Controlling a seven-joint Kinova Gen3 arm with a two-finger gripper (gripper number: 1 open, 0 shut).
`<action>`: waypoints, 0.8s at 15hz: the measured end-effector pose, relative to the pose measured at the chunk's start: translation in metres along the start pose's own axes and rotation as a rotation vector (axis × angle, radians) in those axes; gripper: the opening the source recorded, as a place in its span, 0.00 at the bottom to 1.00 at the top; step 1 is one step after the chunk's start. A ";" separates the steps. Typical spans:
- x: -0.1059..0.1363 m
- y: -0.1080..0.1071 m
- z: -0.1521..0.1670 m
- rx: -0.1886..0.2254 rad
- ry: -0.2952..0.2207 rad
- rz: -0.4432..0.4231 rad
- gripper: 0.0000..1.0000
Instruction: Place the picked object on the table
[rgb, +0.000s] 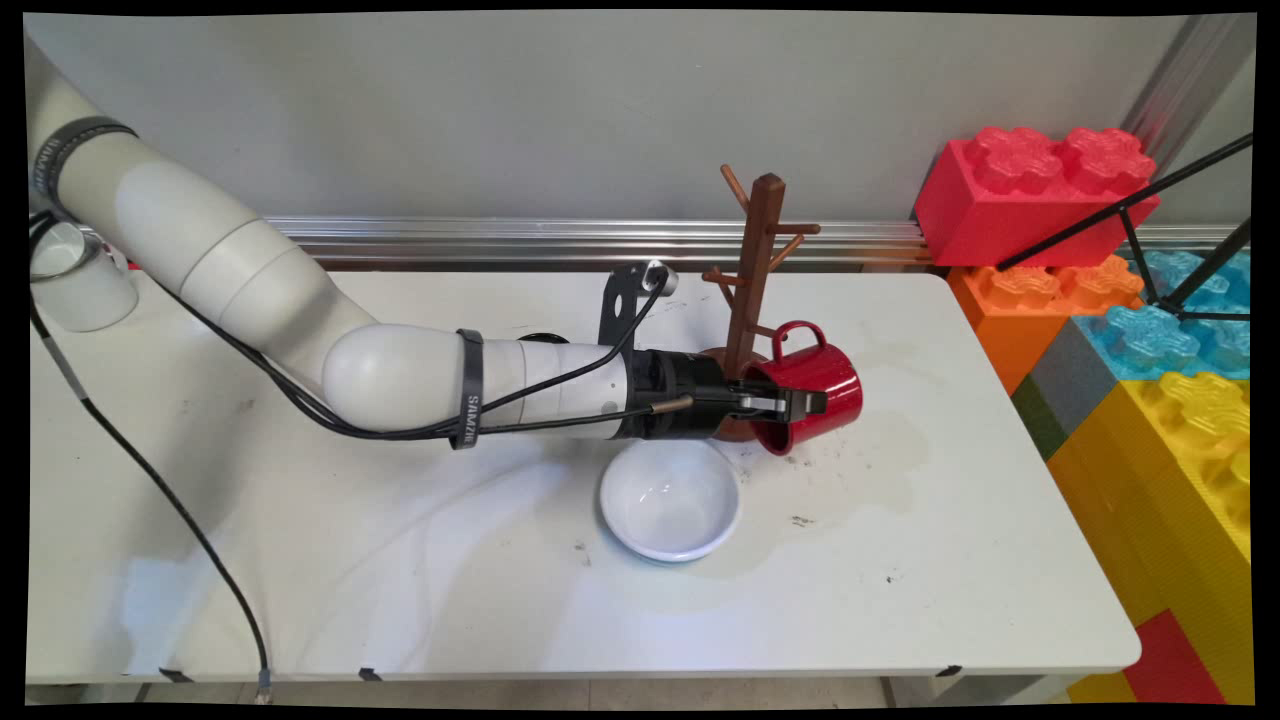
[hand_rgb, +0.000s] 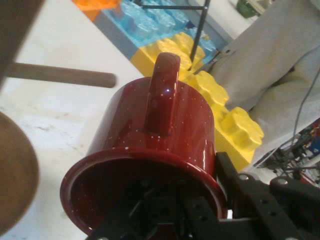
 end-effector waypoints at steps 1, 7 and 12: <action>0.000 0.004 0.000 -0.007 -0.001 -0.002 0.00; 0.001 0.025 -0.005 -0.031 -0.015 -0.002 0.00; 0.007 0.042 -0.012 -0.046 -0.039 0.019 0.00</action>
